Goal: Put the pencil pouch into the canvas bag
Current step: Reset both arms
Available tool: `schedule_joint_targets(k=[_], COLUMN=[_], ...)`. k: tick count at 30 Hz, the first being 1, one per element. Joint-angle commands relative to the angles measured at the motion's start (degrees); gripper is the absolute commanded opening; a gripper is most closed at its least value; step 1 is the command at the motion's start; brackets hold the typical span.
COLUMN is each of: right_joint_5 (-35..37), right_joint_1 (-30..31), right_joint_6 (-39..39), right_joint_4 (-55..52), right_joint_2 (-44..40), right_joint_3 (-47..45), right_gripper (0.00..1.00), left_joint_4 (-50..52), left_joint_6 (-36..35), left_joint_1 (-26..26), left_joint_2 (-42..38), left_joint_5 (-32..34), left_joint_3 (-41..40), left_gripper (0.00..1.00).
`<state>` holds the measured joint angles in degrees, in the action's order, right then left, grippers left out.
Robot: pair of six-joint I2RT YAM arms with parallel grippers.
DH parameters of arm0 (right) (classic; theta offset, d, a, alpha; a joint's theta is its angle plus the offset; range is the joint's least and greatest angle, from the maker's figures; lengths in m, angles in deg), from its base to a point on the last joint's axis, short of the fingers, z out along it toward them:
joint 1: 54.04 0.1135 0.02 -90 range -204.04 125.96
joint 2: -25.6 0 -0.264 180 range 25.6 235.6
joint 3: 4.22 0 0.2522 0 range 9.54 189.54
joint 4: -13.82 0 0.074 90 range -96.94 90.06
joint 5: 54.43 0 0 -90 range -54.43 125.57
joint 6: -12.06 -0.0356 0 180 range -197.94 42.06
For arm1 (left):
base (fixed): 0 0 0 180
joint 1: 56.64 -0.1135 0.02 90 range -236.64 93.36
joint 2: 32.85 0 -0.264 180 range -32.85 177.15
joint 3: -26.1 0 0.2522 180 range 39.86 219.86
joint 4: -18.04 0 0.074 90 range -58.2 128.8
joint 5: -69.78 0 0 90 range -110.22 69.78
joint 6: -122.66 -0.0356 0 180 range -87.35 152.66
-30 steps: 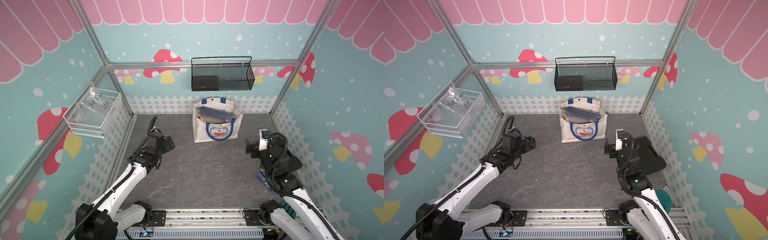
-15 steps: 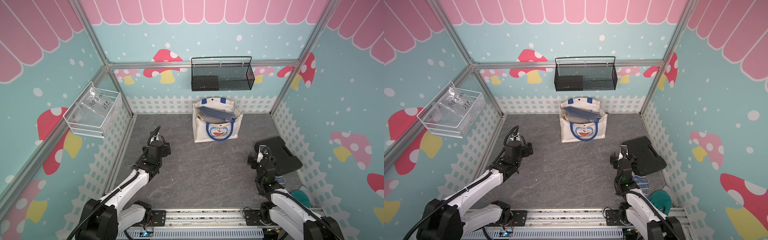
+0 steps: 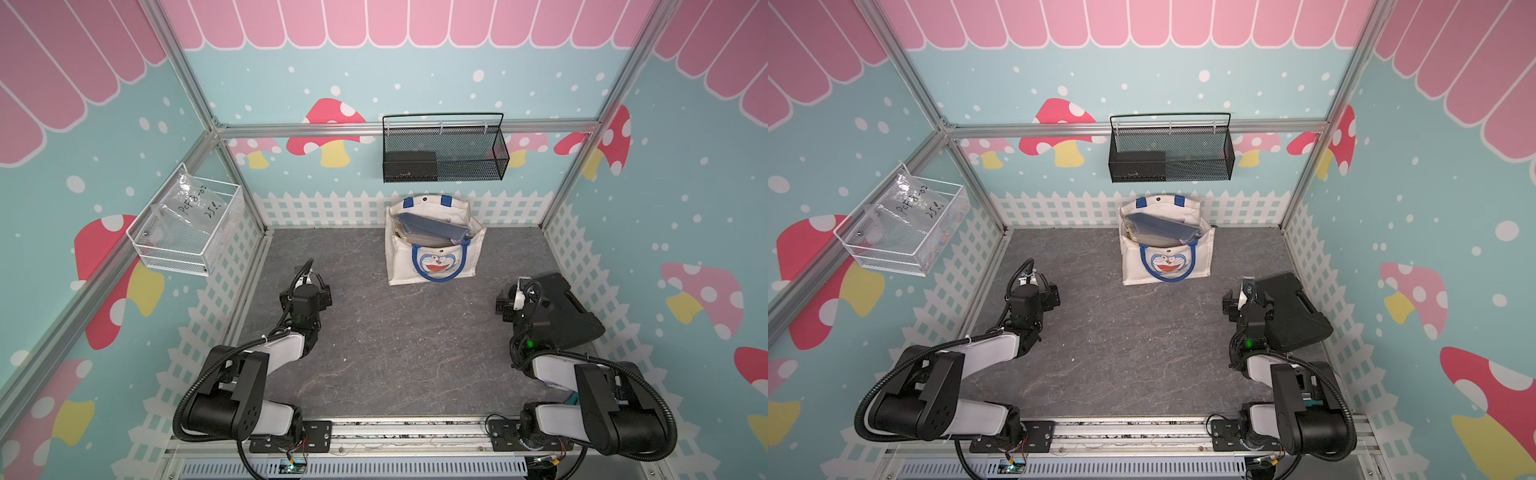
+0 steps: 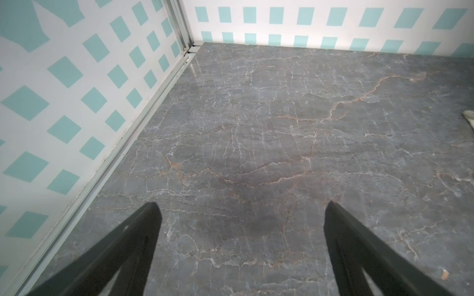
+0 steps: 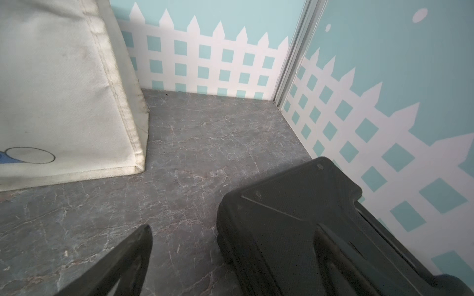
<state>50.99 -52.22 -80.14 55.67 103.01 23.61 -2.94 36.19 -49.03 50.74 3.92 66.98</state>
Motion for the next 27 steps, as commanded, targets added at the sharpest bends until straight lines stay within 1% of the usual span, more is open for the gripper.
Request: schedule_joint_targets(k=[1,2,3,4,5,7,8,10,12,14,27], right_joint_5=[-5.2,-5.7,-6.2,-6.4,-6.5,-6.8,-6.6,-6.2,-5.7,-5.6,-5.8], right_joint_1=[-2.1,-2.1,-2.2,-2.2,-2.2,-2.2,-2.2,-2.1,-2.1,-2.0,-2.0], right_joint_6=[-0.8,-0.5,-0.3,-0.2,-0.2,0.2,0.0,0.0,-0.2,-0.1,0.1], right_joint_4=[11.3,15.2,18.3,19.4,19.7,22.9,21.9,21.7,20.6,20.7,21.7], right_joint_2=[5.1,7.5,8.9,9.3,9.3,10.3,10.1,10.3,10.3,10.3,10.0], right_joint_3=[-0.2,-1.1,-2.0,-2.6,-2.9,-3.8,-3.7,-3.4,-2.9,-2.8,-3.5], right_gripper=[0.99,0.99,0.99,0.99,0.99,0.99,0.99,0.99,0.99,0.99,0.99], left_joint_4=[-9.9,-8.1,-11.2,-15.8,-18.1,-14.4,-16.7,-15.0,-17.1,-15.7,-15.7], left_joint_6=[-1.6,0.0,0.2,-0.1,-0.7,0.1,-0.4,0.1,-0.4,0.0,-0.2], left_joint_1=[-2.8,-3.9,-4.1,-4.2,-4.3,-4.5,-4.5,-4.5,-4.5,-4.5,-4.5], left_joint_2=[2.5,1.8,2.6,4.2,5.1,4.1,5.0,4.2,4.9,4.3,4.8], left_joint_5=[-5.2,-7.0,-6.9,-7.3,-7.9,-8.6,-8.4,-8.5,-8.4,-8.5,-8.5], left_joint_3=[-1.8,-1.9,-3.2,-4.7,-5.2,-4.3,-4.7,-4.4,-4.9,-4.7,-4.3], left_gripper=[0.99,0.99,0.99,0.99,0.99,0.99,0.99,0.99,0.99,0.99,0.99])
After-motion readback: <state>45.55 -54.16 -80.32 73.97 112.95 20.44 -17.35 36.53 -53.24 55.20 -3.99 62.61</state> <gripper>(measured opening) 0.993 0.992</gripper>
